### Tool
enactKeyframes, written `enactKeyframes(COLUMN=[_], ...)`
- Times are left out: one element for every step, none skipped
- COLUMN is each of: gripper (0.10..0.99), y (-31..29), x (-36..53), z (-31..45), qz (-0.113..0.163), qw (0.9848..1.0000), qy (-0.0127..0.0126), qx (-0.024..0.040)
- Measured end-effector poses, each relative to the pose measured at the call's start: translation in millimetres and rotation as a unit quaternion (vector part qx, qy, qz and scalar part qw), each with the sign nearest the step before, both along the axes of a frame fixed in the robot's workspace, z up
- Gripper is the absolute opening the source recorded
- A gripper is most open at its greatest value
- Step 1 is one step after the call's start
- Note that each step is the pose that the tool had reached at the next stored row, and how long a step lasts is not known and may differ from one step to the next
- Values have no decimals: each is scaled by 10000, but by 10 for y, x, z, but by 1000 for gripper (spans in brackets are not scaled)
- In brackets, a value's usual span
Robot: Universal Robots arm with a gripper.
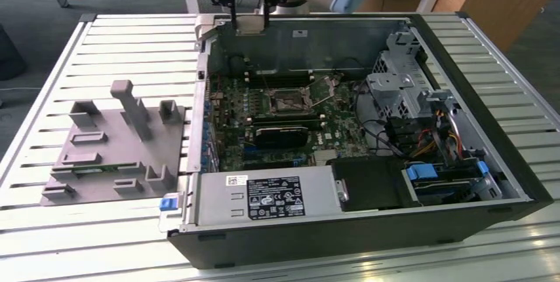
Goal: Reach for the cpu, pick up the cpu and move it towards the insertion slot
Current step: 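Pick up the cpu and move it towards the insertion slot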
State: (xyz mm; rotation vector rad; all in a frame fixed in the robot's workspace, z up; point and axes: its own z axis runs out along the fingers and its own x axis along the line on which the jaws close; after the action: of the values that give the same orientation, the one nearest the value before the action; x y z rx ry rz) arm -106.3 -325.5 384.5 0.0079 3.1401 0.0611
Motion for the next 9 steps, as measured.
enactKeyframes(gripper=[533,533,533,533,533,533,533,533,533], y=[0,0,0,0,0,0,0,0,0], x=[20,38,57,75,95,116,137,159,185], z=[-1,-3,-4,-6,-7,-9,-11,-14,-16], qz=[-3,-6,-10,-12,-14,-15,-17,-20,-25], qw=[10000,10000,10000,10000,10000,10000,10000,10000,10000], qy=[0,0,0,0,0,0,0,0,0], qx=[0,0,0,0,0,0,0,0,0])
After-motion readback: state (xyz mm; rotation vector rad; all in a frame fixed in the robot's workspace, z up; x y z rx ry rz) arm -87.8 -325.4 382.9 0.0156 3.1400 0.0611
